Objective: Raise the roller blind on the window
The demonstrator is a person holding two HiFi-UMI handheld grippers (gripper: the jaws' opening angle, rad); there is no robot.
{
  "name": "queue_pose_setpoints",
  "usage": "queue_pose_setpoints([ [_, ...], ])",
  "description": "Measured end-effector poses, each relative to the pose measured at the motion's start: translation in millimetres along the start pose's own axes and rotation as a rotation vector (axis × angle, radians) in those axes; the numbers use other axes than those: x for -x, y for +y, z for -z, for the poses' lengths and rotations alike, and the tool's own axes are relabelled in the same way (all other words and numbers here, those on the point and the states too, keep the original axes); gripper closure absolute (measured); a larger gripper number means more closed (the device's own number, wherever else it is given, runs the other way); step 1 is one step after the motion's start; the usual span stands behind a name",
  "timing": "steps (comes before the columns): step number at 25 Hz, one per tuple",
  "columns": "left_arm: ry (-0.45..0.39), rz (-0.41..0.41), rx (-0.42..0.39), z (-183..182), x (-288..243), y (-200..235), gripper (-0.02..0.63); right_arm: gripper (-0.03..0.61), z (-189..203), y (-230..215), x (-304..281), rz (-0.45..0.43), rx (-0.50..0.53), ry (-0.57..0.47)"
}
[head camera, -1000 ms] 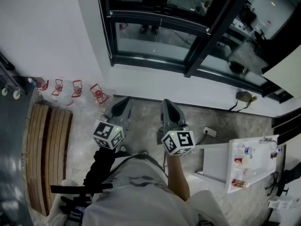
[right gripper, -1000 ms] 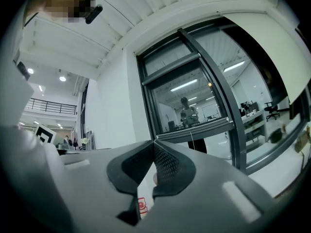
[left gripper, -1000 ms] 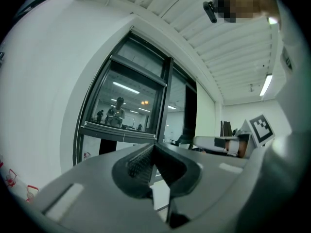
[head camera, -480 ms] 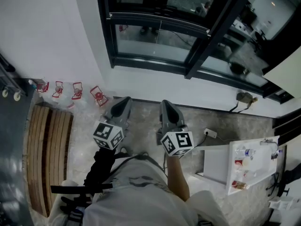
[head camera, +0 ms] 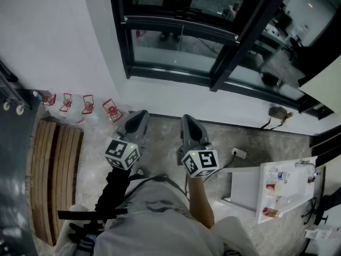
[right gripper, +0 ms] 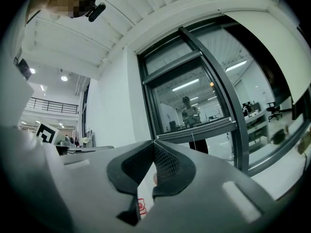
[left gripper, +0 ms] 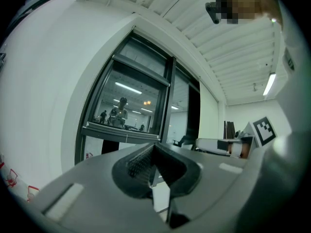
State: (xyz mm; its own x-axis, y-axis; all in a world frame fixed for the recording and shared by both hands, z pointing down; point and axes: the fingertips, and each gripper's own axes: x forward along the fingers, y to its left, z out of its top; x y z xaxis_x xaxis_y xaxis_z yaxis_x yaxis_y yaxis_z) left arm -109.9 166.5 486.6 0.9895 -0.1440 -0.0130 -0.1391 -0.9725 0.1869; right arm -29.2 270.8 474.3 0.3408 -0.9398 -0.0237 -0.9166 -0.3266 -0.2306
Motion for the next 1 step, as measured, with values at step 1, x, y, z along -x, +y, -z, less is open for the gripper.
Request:
queue_pose_setpoints([
  [1,-0.001,-0.002,0.001,-0.2,-0.5,0.6,0.616,0.580,-0.1,-0.6,-0.5,-0.001,0.001,0.001],
])
